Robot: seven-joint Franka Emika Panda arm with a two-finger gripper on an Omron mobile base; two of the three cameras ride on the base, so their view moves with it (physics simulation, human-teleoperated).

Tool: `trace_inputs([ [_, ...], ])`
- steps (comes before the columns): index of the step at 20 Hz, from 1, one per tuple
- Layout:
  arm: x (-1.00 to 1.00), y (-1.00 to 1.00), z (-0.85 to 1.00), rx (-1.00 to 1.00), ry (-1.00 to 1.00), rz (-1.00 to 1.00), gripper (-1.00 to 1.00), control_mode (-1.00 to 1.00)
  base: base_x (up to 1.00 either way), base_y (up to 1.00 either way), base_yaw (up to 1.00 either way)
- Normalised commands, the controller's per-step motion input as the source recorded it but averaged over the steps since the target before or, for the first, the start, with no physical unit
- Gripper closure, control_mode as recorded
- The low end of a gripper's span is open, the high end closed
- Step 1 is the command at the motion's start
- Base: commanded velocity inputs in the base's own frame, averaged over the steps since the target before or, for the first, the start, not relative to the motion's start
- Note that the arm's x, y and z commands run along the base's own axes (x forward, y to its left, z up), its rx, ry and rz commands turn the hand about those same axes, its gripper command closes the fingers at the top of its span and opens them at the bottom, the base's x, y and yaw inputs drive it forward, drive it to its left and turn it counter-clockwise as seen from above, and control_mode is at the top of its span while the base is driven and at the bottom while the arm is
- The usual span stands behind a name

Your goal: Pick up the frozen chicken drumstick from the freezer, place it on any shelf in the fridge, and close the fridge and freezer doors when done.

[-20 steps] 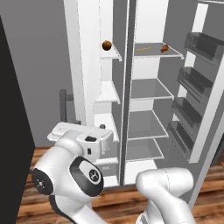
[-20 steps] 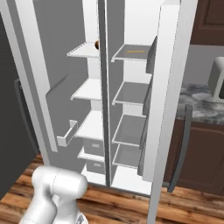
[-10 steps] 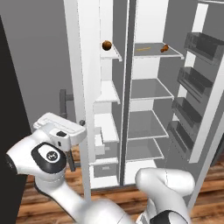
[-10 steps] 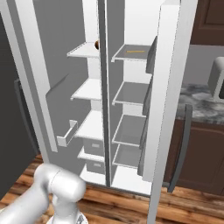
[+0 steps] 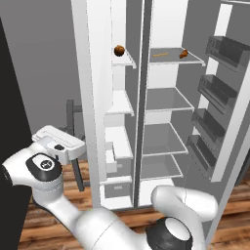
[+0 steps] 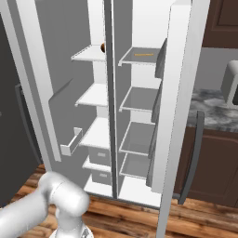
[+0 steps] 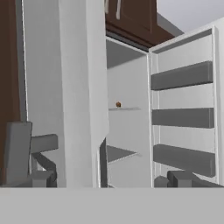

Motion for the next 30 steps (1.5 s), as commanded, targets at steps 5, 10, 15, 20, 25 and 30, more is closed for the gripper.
trace_inputs([
  [5,0.63,0.55,-0.04,0.0,0.0,-0.1,-1.0,-1.0,0.0,0.0,0.0],
  [10,0.67,0.32,-0.03,0.0,0.0,-0.12,-1.0,-1.0,0.0,0.0,0.0],
  [15,0.63,0.01,-0.06,0.0,0.0,-0.09,-1.0,-1.0,0.0,0.0,0.0],
  [20,0.54,0.0,-0.04,0.0,0.0,-0.06,-1.0,-1.0,0.0,0.0,0.0],
  [25,0.32,-0.16,0.0,0.0,0.0,-0.01,-1.0,-1.0,0.0,0.0,0.0],
  [30,0.1,-0.51,0.0,0.0,0.0,0.0,-1.0,-1.0,0.0,0.0,0.0],
])
